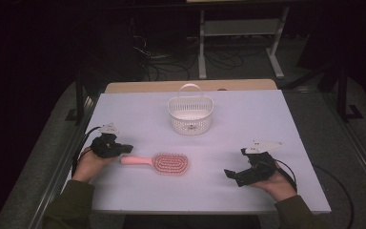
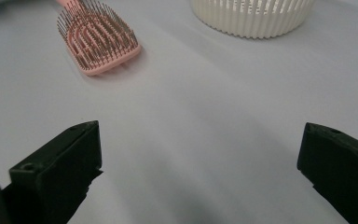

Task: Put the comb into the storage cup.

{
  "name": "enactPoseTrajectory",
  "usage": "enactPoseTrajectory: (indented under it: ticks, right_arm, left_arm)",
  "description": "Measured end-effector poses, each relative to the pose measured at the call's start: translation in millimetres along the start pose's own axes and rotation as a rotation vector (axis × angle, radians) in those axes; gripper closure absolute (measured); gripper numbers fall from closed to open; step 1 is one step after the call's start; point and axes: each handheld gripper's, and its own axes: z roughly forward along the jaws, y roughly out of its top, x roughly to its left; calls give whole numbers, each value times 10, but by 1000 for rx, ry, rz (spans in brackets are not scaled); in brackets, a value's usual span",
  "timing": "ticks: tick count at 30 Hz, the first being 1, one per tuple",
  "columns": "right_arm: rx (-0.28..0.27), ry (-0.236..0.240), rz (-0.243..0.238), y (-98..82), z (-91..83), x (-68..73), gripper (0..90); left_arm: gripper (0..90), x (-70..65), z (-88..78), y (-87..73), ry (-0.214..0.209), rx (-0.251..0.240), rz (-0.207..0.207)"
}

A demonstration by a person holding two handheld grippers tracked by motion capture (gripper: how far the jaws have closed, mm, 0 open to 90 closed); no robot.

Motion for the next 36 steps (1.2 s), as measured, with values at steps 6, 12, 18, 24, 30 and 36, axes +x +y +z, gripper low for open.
enactPoseTrajectory:
  ticks: [6, 12, 18, 24, 30, 36]
  right_arm:
    - [1, 0, -5, -2, -1, 2, 0]
    - [3, 0, -6, -2, -1, 4, 0]
    - [3, -1, -5, -3, -1, 3, 0]
    - [5, -2, -6, -4, -1, 4, 0]
    - [6, -3, -7, -3, 0, 9, 0]
    - [3, -4, -10, -4, -6, 7, 0]
  left_arm:
    - [900, -15, 0, -46, 4, 24, 10]
    - [900, -19, 0, -56, 6, 26, 7]
    - [900, -34, -3, -73, 4, 31, 9]
    - [900, -63, -19, -92, 0, 39, 9]
    - [900, -108, -34, -109, -5, 45, 19]
    - [900, -144, -55, -124, -5, 47, 23]
